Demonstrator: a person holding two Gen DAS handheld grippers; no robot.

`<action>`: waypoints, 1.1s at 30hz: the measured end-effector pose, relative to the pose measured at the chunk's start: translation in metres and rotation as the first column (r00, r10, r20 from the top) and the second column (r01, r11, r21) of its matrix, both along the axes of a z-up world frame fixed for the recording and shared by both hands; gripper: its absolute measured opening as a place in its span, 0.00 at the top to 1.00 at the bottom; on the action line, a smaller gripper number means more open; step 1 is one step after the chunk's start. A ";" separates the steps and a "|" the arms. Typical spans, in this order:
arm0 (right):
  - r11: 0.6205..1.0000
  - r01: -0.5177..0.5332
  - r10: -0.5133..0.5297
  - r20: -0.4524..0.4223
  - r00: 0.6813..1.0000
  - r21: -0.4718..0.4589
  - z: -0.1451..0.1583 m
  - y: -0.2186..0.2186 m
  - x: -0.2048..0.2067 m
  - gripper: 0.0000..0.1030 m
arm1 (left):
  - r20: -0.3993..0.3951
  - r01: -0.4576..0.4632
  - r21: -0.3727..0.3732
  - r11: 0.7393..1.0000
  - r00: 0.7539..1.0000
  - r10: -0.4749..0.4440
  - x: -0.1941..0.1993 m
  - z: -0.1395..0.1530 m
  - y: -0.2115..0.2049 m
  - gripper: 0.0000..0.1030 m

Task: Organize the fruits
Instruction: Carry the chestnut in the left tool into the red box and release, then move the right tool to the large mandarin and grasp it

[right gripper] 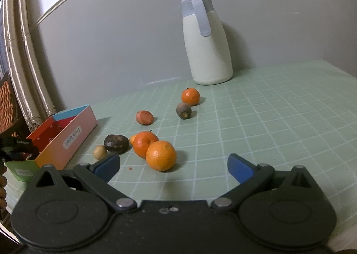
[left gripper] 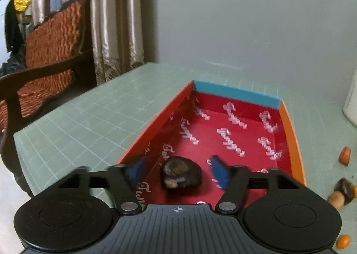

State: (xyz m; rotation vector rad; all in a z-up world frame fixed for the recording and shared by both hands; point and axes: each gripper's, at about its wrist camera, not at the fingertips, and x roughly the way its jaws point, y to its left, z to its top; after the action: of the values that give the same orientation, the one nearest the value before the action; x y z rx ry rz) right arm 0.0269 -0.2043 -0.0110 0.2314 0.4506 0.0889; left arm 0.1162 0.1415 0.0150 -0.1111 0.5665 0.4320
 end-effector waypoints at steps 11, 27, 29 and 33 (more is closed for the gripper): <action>1.000 0.016 -0.016 -0.005 1.000 0.011 0.000 -0.006 0.000 0.00 | 0.128 0.033 0.002 0.999 0.991 -0.033 -0.066 0.009 -0.019 0.08; 0.998 -0.042 0.041 -0.016 0.999 -0.053 -0.001 0.007 0.013 0.08 | 0.163 0.082 -0.020 0.996 0.983 -0.078 -0.084 -0.003 -0.026 0.03; 0.997 -0.053 0.051 -0.024 0.998 -0.065 -0.001 0.009 0.016 0.10 | 0.161 0.073 -0.022 0.997 0.985 -0.069 -0.084 -0.004 -0.024 0.02; 0.991 -0.079 0.075 -0.043 0.996 -0.110 0.000 0.017 0.024 0.14 | 0.159 0.064 -0.034 0.997 0.986 -0.058 -0.084 -0.004 -0.020 0.00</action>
State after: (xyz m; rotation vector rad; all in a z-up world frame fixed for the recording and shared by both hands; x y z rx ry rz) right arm 0.0511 -0.1877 -0.0109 0.1059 0.5015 0.1348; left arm 0.0323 0.1218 0.0108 -0.1631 0.4216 0.3493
